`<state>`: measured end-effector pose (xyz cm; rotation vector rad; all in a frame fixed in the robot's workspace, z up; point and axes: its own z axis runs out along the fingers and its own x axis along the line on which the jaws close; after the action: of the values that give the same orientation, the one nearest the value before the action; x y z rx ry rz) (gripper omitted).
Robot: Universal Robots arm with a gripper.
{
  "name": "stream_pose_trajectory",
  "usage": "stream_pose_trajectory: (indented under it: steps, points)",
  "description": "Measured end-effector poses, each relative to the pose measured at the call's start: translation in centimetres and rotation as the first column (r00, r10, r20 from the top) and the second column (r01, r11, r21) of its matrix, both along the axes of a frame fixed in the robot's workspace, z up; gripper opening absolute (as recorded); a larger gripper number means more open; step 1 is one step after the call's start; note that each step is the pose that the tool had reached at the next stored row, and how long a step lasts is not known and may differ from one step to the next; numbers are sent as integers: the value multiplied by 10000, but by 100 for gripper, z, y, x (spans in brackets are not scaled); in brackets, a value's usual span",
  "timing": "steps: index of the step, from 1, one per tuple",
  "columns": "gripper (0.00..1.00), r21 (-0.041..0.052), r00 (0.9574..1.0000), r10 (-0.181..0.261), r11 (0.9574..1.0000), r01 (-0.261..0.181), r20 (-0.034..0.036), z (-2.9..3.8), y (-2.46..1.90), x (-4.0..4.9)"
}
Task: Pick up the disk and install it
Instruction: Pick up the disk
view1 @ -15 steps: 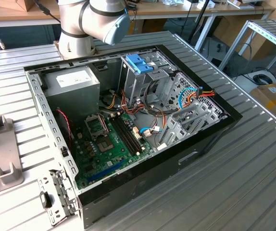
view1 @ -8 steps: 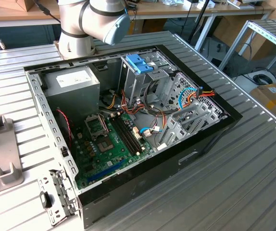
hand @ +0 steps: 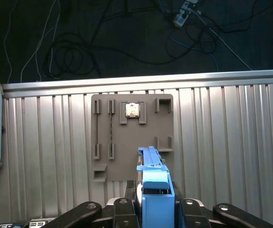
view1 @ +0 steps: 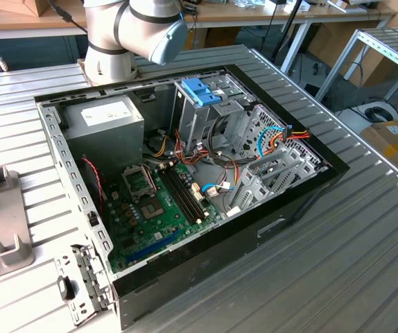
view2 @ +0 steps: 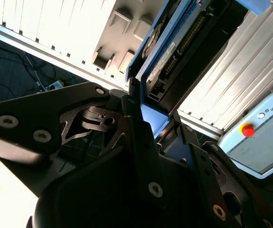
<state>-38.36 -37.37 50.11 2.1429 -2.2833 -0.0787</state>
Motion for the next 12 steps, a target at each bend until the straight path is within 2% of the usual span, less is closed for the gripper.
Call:
stream_pose_trajectory:
  steps: [12]
  points:
    - [37, 0, 10000, 0, 10000, 0, 0, -9, -1, 24]
